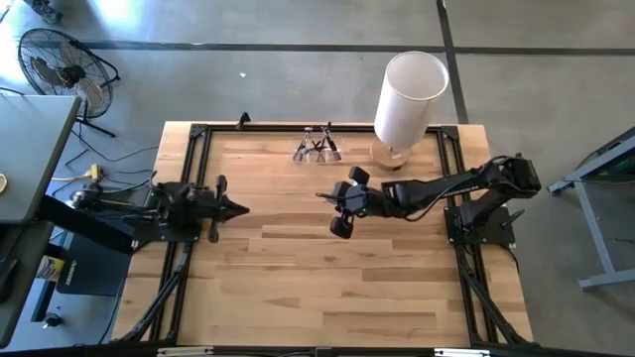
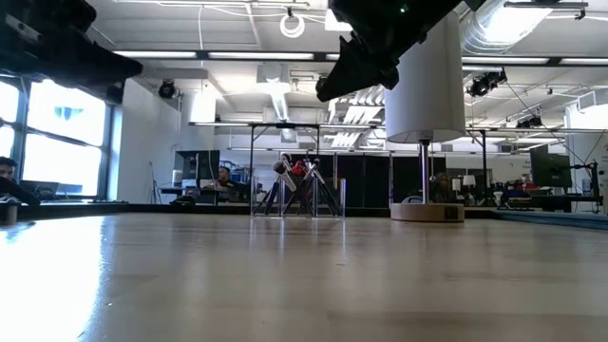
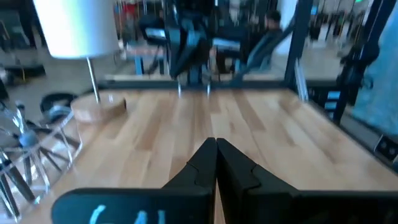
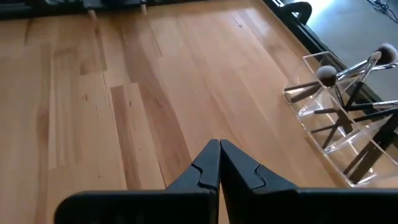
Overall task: Put items in baskets/containers
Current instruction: Return to Home Position
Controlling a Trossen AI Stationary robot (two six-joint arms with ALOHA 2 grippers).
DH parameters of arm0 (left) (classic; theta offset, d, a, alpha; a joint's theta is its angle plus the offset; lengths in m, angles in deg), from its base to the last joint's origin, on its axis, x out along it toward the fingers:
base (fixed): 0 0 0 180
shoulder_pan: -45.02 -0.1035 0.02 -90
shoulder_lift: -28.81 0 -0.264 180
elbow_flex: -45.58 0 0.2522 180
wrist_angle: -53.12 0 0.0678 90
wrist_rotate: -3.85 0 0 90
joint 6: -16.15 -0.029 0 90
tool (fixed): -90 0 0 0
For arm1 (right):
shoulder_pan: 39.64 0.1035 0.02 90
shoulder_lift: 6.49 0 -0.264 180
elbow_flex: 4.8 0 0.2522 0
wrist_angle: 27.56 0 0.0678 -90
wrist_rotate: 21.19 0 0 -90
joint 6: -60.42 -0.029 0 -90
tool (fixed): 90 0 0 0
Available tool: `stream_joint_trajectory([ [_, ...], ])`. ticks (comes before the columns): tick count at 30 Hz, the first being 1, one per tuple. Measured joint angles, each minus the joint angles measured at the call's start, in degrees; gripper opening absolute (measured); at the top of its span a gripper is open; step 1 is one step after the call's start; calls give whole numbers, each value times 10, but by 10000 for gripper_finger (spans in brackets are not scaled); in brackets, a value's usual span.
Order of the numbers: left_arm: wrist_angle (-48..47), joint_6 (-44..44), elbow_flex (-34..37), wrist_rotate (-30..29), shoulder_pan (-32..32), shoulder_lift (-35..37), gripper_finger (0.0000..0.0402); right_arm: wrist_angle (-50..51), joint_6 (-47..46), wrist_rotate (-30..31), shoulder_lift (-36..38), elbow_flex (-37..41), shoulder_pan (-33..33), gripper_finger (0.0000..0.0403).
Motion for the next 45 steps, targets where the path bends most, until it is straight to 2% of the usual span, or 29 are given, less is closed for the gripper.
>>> stream_joint_trajectory([
  [2, -7, 0, 14, -1, 0, 35, 0, -2, -1, 2, 0, 0, 2, 2],
  [4, -6, -1, 16, 0, 0, 28, 0, -2, -1, 2, 1, 0, 2, 1],
  [9, 10, -25, 16, 62, -16, 30, 0, 4, 0, -7, 1, 0, 1, 1],
  [14, 44, -32, 34, 99, -72, 30, 0, 7, 6, -9, 1, 0, 1, 1],
  [17, 96, -1, 65, 155, -110, 27, 0, 6, 26, -15, 1, 0, 1, 1],
  [22, 82, 4, 66, 141, -140, 17, 0, 9, 35, -22, 1, 0, 1, 1],
  [26, 80, 5, 66, 130, -143, 10, 0, 32, 57, -54, 8, 0, 1, 1],
  [33, 81, 7, 67, 122, -143, 5, 0, 133, 78, -78, 59, 7, 4, 1],
  [37, 82, 7, 67, 116, -143, 5, 0, 56, 84, -128, 124, 89, 6, 0],
  [45, 81, 7, 67, 115, -143, 5, 0, -116, 29, -144, 293, 312, 9, 0],
])
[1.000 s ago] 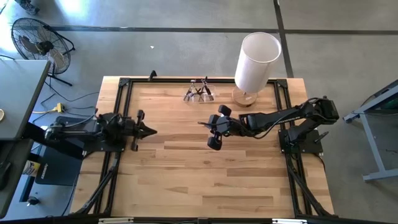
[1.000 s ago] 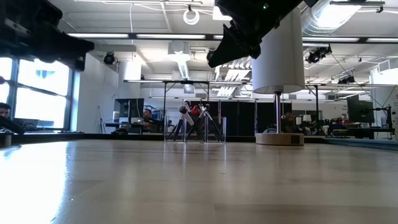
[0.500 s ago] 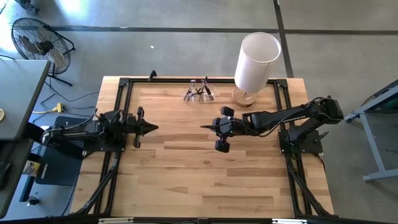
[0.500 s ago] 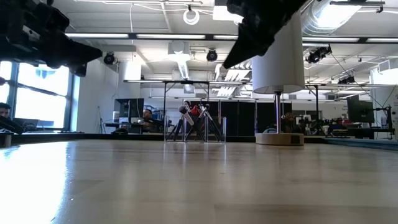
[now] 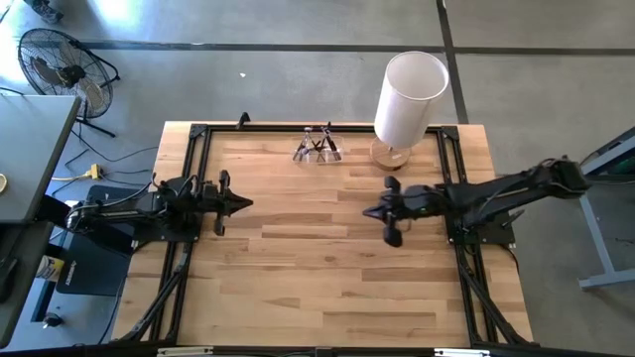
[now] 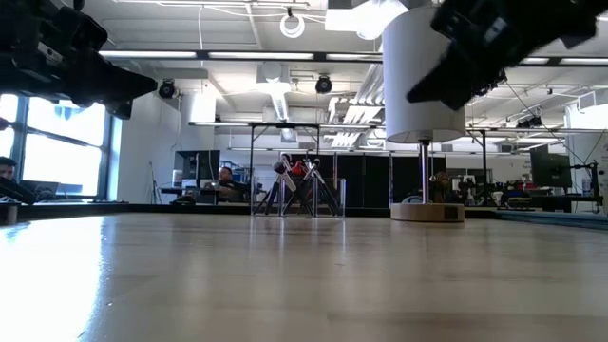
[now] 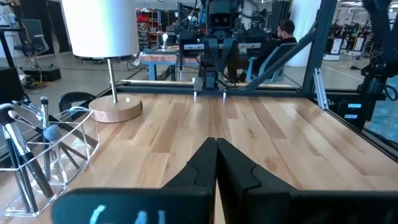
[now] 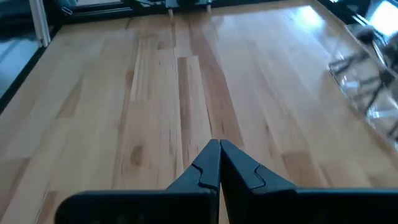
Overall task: Put items in baskets/containers
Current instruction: Return to Home Position
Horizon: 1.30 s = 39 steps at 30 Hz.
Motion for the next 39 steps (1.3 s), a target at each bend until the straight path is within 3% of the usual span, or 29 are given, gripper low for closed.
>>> stream_joint_trajectory([
  [11, 0, 0, 0, 0, 0, 0, 0, -11, -17, 3, 234, 203, 0, 0],
  [21, 0, 0, 0, -1, 0, 0, 0, 77, -21, 2, 404, 271, -1, 0],
  [39, 0, 0, 0, -2, 0, 0, 0, 90, -12, -19, 490, 270, 0, 0],
])
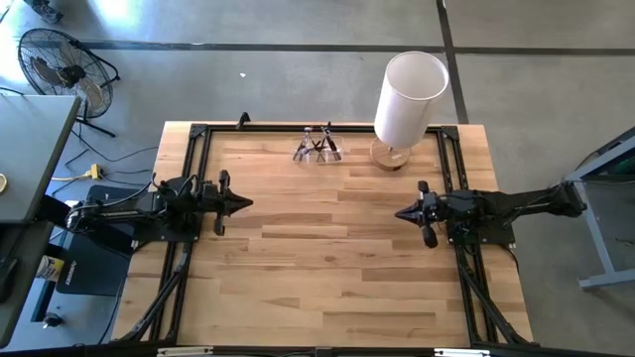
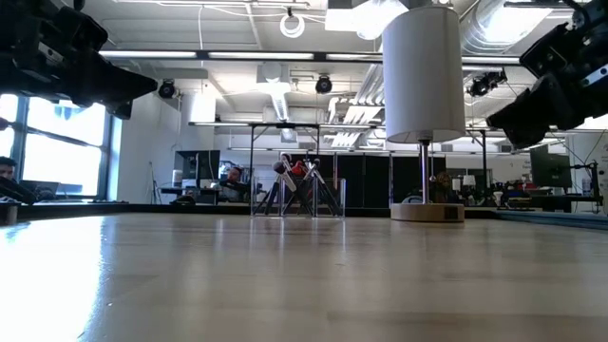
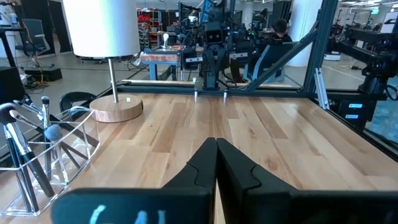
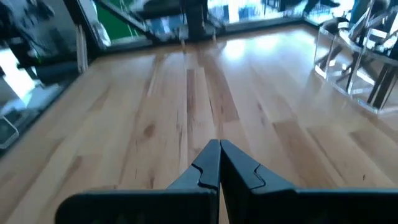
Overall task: Put items in baskets/containers
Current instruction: Return to Home Position
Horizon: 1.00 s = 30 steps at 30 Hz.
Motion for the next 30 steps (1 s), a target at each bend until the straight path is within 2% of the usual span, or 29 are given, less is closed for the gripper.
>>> stream_joint_trajectory([
  [7, 0, 0, 0, 1, 0, 0, 0, -1, 17, 12, 111, 0, 0, 0],
  [12, 0, 0, 0, 2, 0, 0, 0, 11, 30, 17, 112, -2, 0, 0],
  [21, 0, 0, 0, 2, 0, 0, 0, 20, 41, -12, 110, -4, 0, 0],
  [26, 0, 0, 0, 2, 0, 0, 0, 108, 36, -19, 110, -23, 0, 0],
  [30, 0, 0, 0, 2, 0, 0, 0, 108, 46, -11, 110, -23, 0, 0],
])
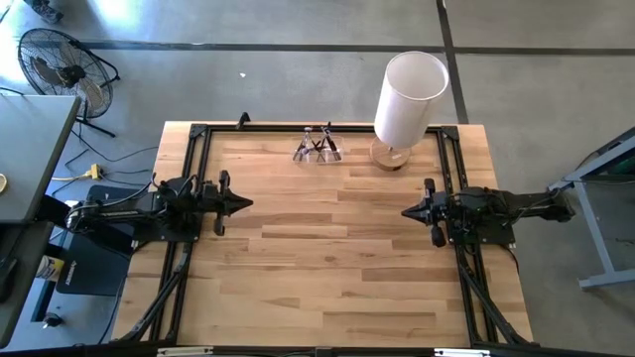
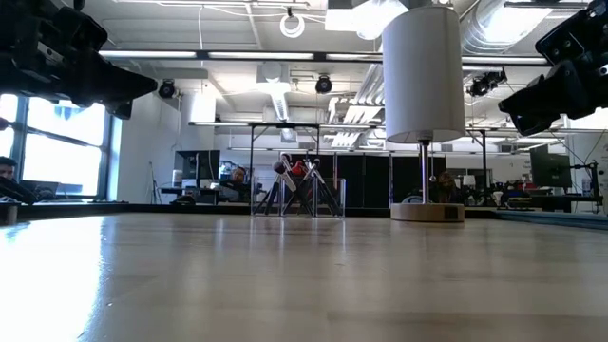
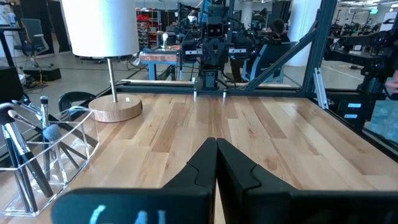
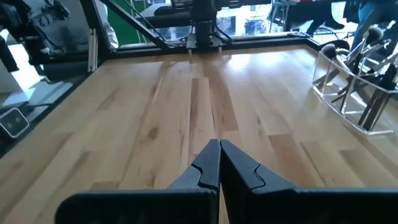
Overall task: Put items in baskets/containers
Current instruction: Return to Home Position
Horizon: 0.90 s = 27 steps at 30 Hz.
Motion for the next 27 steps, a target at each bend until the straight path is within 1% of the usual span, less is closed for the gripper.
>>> stream_joint_trajectory([
  [5, 0, 0, 0, 0, 0, 0, 0, 0, 28, 11, -1, 0, 0, 0],
  [27, 0, 0, 0, -1, 0, 0, 0, -2, 25, 12, -1, 1, 0, 1],
])
